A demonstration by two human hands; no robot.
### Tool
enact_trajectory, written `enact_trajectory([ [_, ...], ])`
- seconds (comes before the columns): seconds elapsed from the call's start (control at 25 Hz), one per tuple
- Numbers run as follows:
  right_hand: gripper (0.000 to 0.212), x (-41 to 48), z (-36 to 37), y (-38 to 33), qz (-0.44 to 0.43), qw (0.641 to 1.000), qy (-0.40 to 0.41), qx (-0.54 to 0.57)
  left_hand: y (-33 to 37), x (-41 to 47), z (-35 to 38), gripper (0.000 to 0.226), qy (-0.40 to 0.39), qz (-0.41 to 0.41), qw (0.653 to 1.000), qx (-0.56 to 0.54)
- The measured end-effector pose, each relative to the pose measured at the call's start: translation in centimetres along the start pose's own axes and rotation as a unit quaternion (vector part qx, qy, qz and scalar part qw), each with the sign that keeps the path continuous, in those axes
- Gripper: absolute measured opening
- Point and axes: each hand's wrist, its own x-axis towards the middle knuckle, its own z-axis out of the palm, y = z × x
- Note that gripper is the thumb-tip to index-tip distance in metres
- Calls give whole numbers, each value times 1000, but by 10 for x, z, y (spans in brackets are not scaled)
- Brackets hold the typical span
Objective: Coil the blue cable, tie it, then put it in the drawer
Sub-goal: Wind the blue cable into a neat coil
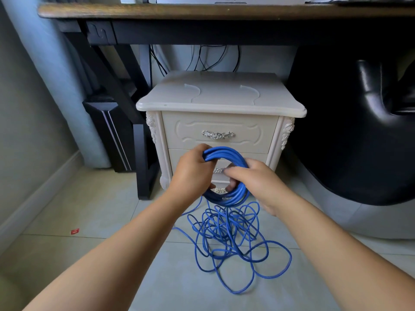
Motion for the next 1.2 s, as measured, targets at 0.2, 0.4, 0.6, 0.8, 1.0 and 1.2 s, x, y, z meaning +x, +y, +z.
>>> enact_trajectory([
  [0.2, 13, -8, 12, 2, 37, 995, 6, 89, -2, 2, 3, 22, 93, -139, 949, -268],
  [0.4, 21, -3, 15, 9, 93, 986, 122, 69, -7, -9, 10, 16, -2, -195, 933, -302],
  [0.6, 22, -1, -11, -5, 10, 992, 64, -109, -7, -6, -4, 8, -50, -77, 984, -155],
  [0.8, 27, 1, -16, -14, -79, 927, 16, -366, -3, -4, -10, 8, -93, 34, 992, 72],
  [1.0, 28, 1, -13, -9, -90, 942, 69, -315, -1, -3, -3, 21, -35, 14, 997, 68],
  [1.2, 20, -4, -2, -1, -29, 989, 89, -115, -4, -4, 2, 21, 34, -56, 992, -112],
])
